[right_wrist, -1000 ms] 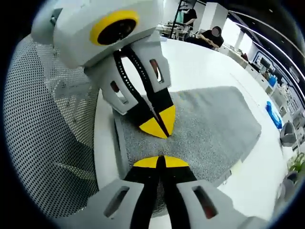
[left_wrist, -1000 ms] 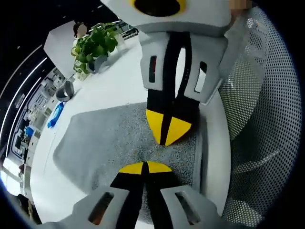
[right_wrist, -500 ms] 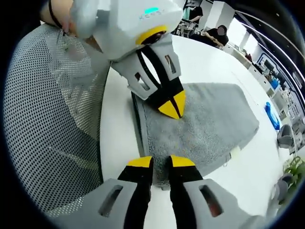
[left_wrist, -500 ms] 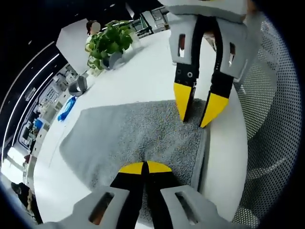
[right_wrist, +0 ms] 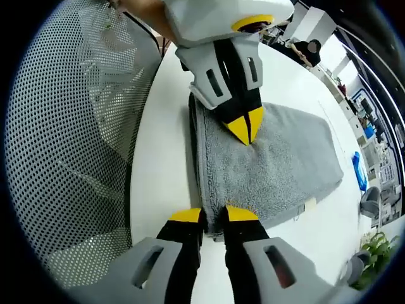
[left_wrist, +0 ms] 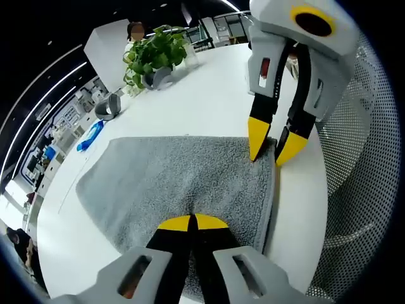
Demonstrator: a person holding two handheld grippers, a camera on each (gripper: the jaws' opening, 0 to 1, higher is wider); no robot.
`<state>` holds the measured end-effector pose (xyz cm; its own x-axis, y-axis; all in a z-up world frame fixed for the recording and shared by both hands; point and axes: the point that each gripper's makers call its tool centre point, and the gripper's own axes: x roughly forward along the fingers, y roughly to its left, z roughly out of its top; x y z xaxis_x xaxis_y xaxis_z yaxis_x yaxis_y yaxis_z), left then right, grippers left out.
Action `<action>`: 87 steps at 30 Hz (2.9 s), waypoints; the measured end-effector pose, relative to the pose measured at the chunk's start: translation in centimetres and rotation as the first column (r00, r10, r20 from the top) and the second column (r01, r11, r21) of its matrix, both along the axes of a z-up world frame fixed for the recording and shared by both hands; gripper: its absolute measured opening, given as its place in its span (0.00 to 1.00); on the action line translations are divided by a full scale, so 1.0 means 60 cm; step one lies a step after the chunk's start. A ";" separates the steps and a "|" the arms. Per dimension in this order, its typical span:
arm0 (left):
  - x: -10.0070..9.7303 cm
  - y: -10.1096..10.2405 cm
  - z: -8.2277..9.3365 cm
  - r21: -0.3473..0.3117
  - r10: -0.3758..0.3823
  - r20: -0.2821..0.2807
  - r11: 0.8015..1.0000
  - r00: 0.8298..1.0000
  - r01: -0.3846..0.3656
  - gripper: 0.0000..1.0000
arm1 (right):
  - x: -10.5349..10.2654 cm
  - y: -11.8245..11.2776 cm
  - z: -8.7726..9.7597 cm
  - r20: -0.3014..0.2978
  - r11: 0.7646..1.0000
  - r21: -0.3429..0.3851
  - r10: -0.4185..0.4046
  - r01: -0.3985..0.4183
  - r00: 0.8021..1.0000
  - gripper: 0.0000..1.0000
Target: Fold the towel on the table until its edges align and the towel forms a compact rectangular stack.
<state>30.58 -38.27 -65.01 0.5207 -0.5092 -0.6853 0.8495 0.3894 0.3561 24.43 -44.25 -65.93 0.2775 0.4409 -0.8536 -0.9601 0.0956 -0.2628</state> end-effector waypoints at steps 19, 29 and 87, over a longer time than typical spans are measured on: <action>-0.088 -0.094 0.056 -0.009 -0.377 0.081 0.925 0.923 0.379 0.26 | 0.040 0.008 0.058 -0.407 0.799 0.319 -0.371 0.510 0.835 0.00; -0.040 -0.063 0.022 0.043 -0.213 0.083 0.977 0.974 0.210 0.09 | 0.036 0.026 0.070 -0.301 0.848 0.351 -0.299 0.397 0.905 0.03; -0.035 0.072 0.154 -0.466 -0.128 -0.189 0.884 0.974 0.026 0.06 | 0.066 -0.042 0.167 -0.523 0.598 0.574 -0.257 0.559 0.812 0.07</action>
<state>28.45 -33.98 -55.75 0.3388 -0.8244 -0.4535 0.9177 0.3958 -0.0339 28.38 -46.79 -55.89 0.3310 0.8403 -0.4292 -0.7699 0.5036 0.3921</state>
